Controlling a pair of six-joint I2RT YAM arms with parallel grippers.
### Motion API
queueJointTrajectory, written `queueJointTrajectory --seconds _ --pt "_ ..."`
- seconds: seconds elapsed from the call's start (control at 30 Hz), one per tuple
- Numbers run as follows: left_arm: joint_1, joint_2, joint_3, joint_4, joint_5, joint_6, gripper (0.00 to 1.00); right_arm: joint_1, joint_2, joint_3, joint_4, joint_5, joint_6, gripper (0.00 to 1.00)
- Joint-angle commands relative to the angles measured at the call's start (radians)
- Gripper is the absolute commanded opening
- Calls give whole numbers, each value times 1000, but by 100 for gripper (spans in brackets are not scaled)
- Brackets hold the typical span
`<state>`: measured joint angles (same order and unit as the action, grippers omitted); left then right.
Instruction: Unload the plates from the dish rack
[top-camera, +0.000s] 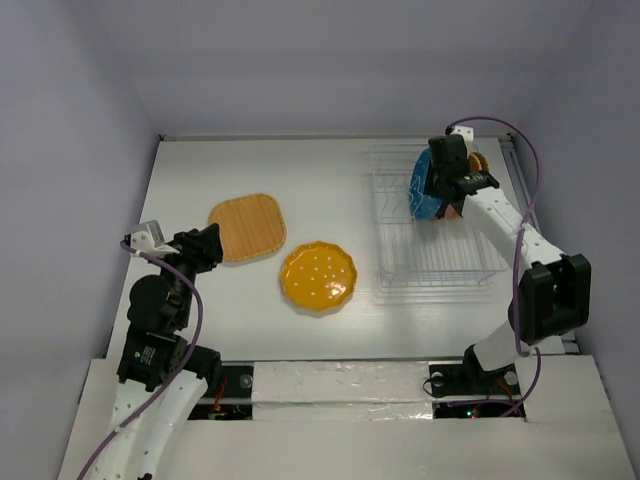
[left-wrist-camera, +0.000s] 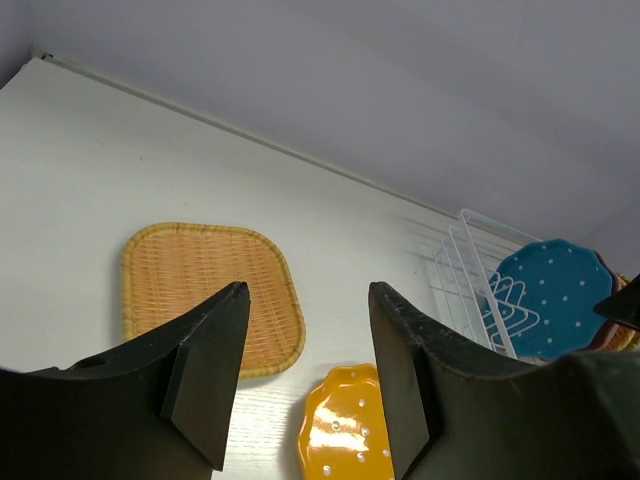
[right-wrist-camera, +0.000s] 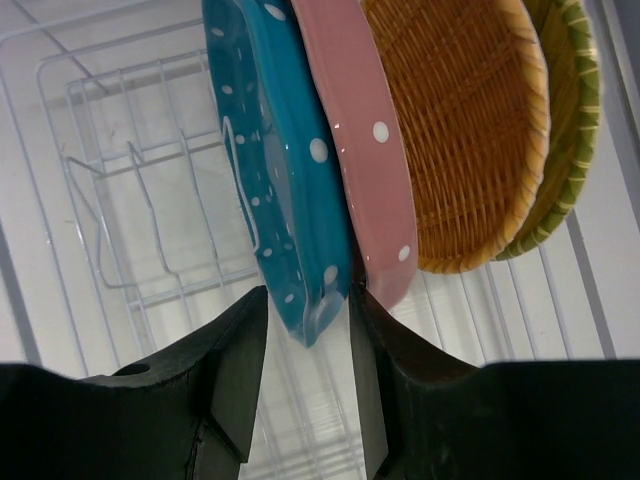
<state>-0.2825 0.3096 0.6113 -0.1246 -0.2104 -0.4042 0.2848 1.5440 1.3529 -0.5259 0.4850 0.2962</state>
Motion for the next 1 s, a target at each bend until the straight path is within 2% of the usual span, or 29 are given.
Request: queueJointTrajectory --seconds 0.0,0.53,0.63,0.67,0.77,0.83,0.87,0.97 --pt "-6 -4 -4 37 3 4 48 -19 31 6 52 -11 11 44" --pt "-6 16 -4 39 3 5 49 -38 174 52 127 50 -37 46" --pt "-6 16 -4 37 3 5 49 -38 176 58 132 90 -63 36" --pt "-6 16 -2 39 3 5 49 -38 168 55 139 96 -69 27" --pt "-6 20 -4 39 3 5 49 -38 122 48 153 106 -89 12" --pt "-6 20 -4 39 3 5 49 -38 99 49 158 98 -97 9" --pt "-6 22 -4 40 3 5 49 -38 78 48 171 98 -109 3" --pt "-6 20 -5 40 3 5 49 -16 44 57 176 110 -117 0"
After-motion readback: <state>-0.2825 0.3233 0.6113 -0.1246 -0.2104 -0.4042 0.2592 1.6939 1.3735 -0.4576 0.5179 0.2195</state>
